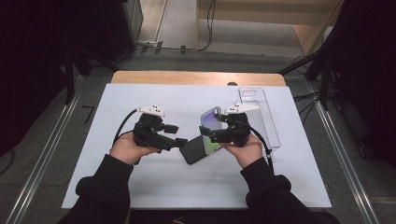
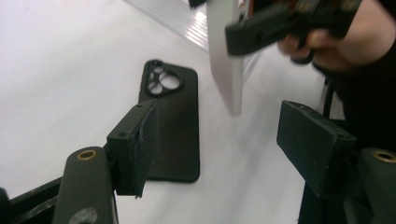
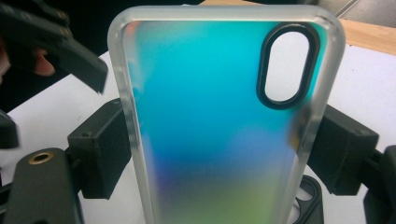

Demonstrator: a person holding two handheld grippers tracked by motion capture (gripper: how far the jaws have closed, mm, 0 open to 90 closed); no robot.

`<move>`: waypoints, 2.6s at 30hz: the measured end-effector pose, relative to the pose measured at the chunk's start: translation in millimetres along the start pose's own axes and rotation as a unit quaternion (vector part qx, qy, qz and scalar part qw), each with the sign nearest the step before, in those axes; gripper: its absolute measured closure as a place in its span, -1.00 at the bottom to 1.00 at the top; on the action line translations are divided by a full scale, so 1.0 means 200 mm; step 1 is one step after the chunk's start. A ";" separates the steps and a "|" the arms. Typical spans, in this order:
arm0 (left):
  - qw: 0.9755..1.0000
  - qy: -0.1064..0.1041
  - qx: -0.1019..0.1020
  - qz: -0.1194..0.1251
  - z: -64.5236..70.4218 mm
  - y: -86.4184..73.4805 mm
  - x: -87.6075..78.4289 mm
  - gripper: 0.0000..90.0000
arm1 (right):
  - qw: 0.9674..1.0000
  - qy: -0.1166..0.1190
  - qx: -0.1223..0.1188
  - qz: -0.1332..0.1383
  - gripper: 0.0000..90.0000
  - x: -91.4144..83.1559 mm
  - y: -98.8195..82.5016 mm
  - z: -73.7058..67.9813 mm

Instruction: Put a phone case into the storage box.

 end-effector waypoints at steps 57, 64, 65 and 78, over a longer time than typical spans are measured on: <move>0.996 0.042 -0.075 0.030 -0.06 -0.48 -0.09 -0.33 | 0.999 -0.019 0.030 0.021 -0.66 -0.21 0.22 0.27; 0.995 0.041 -0.079 0.033 -0.07 -0.48 -0.10 -0.33 | 0.998 -0.041 0.044 0.028 -0.66 -0.26 0.23 0.35; 0.995 0.041 -0.080 0.033 -0.07 -0.48 -0.10 -0.33 | 0.998 -0.045 0.045 0.029 -0.66 -0.26 0.23 0.37; 0.996 0.039 -0.072 0.034 -0.07 -0.46 -0.09 -0.33 | 0.991 -0.100 0.078 0.035 -0.66 -0.34 0.21 0.57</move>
Point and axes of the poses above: each handheld gripper's, and its own axes: x roughly forward along the jaws, y roughly out of its top, z roughly to its right, the point moved 7 cm from there along x, roughly forward along the jaws, and after that the axes turned 13 degrees about -y, right-handed, at the moved point
